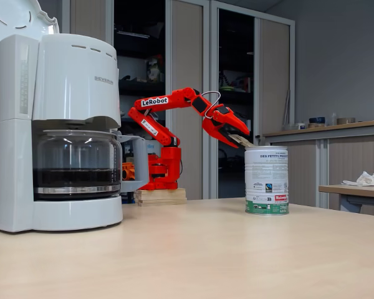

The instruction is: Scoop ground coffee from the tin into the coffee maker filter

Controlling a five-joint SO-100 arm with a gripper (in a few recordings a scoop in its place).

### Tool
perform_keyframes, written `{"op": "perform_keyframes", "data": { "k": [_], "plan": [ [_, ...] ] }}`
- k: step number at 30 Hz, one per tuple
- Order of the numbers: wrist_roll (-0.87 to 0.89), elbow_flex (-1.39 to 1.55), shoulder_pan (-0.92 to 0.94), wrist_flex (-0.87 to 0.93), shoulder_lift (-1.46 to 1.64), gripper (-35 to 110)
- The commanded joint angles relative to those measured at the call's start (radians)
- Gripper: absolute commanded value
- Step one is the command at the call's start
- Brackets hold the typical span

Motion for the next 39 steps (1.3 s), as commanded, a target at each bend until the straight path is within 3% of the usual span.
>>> {"op": "perform_keyframes", "data": {
  "k": [1,19,31,35,39],
  "plan": [
    [0.025,0.011,-0.008,0.018,0.031,24],
    [0.086,0.061,0.04,0.106,0.135,34],
    [-0.044,0.215,0.195,0.19,0.391,34],
    [-0.172,0.261,0.285,0.204,0.508,26],
    [-0.233,0.334,0.451,0.147,0.614,0]
  ]
}}
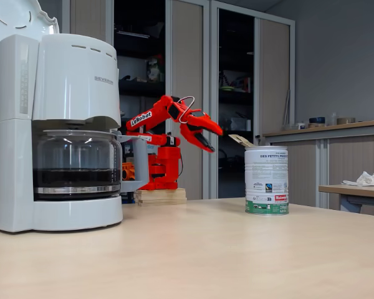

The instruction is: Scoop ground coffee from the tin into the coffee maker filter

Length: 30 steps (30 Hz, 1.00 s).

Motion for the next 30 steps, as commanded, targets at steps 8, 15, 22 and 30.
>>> {"op": "perform_keyframes", "data": {
  "k": [8,15,22,30],
  "plan": [
    [-0.052,0.219,0.19,-0.075,0.261,0],
    [-0.017,0.299,0.229,-0.074,0.262,0],
    [0.014,0.322,0.265,-0.023,0.262,0],
    [-0.02,0.41,0.293,-0.075,0.256,0]
  ]
}}
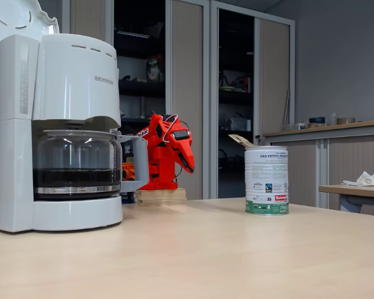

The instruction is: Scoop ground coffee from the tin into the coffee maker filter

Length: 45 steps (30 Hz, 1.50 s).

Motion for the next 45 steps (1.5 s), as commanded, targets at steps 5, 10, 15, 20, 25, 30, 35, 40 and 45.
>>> {"op": "perform_keyframes", "data": {
  "k": [5,10,15,20,25,30,35,40,45],
  "plan": [
    [-0.057,0.074,0.043,-0.066,0.009,0],
    [-0.075,0.074,0.074,0.044,0.008,0],
    [-0.121,0.074,0.075,0.118,0.006,0],
    [-0.14,0.074,0.107,0.133,0.006,0],
    [-0.173,0.074,0.103,0.137,0.006,0],
    [-0.175,0.074,0.083,0.137,0.008,0],
    [-0.175,0.074,0.057,0.137,0.008,0],
    [-0.183,0.074,0.057,0.137,0.008,0],
    [-0.183,0.074,0.057,0.137,0.008,0]
  ]
}}
